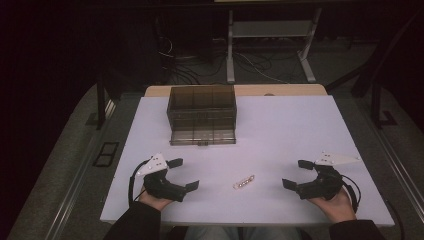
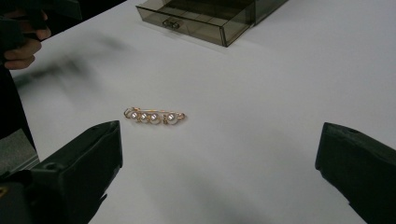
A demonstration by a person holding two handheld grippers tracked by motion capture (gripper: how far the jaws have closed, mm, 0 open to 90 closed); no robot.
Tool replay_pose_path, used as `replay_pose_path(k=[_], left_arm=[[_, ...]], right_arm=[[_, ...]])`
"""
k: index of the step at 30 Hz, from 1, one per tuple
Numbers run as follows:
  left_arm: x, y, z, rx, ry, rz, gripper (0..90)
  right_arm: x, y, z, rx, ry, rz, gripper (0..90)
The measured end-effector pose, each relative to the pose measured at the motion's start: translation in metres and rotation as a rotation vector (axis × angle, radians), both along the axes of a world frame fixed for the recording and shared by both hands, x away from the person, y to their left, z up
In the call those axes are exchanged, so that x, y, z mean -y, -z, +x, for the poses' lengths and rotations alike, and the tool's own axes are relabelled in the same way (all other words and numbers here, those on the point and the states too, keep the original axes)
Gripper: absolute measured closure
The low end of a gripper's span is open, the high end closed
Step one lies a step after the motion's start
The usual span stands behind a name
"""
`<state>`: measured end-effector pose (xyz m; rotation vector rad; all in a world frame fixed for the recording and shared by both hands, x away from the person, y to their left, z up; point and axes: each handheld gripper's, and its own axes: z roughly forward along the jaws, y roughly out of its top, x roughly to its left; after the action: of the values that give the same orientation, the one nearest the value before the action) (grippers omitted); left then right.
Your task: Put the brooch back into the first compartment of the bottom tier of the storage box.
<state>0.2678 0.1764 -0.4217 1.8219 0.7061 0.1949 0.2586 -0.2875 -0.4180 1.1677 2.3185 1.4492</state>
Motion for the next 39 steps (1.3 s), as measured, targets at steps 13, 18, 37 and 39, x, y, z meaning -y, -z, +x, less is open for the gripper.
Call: replay_pose_path(k=[13, 18, 37, 39], left_arm=[[0.001, 0.000, -0.001, -0.009, 0.013, -0.002, 0.0], [0.000, -0.002, -0.002, -0.007, 0.026, -0.002, 0.0], [0.004, -0.019, -0.002, -0.008, 0.047, 0.024, 0.0], [0.006, -0.021, -0.001, -0.003, 0.055, 0.038, 0.0]], right_arm=[[0.003, 0.000, 0.000, -0.013, 0.002, 0.003, 0.3], [0.006, -0.001, 0.000, -0.021, 0.001, 0.019, 0.3], [0.010, -0.001, -0.002, -0.039, -0.014, 0.024, 0.3], [0.010, -0.001, -0.002, -0.039, -0.013, 0.024, 0.3]])
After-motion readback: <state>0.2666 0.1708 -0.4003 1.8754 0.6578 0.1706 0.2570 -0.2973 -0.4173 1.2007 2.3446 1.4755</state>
